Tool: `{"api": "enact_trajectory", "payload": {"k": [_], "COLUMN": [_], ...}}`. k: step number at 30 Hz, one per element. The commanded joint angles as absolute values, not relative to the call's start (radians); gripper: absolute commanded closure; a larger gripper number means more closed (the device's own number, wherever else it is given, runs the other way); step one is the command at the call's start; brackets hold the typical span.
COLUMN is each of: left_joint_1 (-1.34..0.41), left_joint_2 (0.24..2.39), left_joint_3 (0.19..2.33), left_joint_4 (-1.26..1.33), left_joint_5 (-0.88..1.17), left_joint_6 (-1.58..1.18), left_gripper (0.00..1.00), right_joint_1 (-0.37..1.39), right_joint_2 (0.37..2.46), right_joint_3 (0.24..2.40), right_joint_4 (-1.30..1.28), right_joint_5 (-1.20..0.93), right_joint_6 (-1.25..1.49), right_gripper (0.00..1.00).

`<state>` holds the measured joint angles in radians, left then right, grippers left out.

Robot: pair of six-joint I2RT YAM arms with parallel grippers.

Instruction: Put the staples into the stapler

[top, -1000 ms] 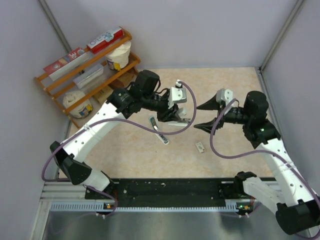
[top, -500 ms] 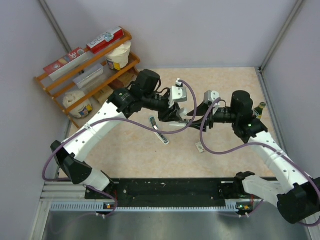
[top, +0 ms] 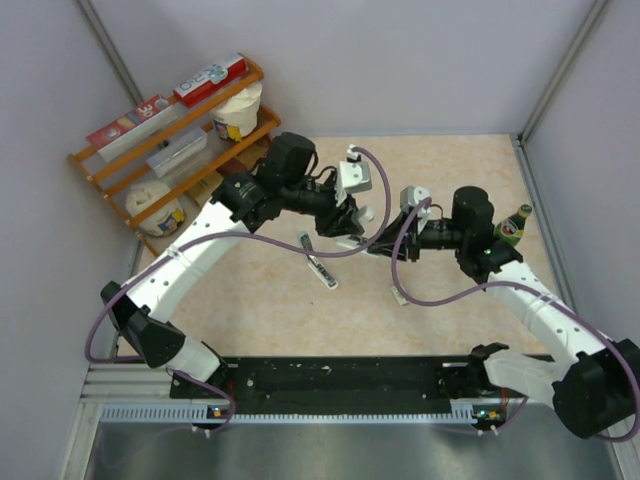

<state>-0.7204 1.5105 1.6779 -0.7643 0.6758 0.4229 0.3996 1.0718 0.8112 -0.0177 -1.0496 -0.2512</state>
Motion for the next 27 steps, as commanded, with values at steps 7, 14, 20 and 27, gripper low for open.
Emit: {"api": "enact_trajectory", "payload": {"k": [7,14,20,27], "left_joint_1": [-0.580,-0.535,-0.468,-0.422], "left_joint_2": [1.457,1.402,1.362,1.328], "left_joint_3": [1.776,1.733,1.721,1.694], "left_joint_4": [-0.578,-0.463,-0.397,-0.345], "left_joint_5": [0.710,0.670,0.647,0.632], "left_joint_6": [0.258,0.178,0.114,0.063], "left_gripper": [1.00,1.00,1.00,1.00], "right_joint_1": [0.446,0.495,0.518,0.561], "right_joint_2": [1.081,1.101,1.123,1.138], "right_joint_3": [0.701,0.675,0.666,0.666], "right_joint_4": [0.294,0.365,0.400,0.405], "right_joint_5": [-1.026,-0.980,-0.966,-0.948], "right_joint_6": [-0.046,0.026,0.066,0.072], "right_gripper": [0.91,0.94,0.95,0.96]}}
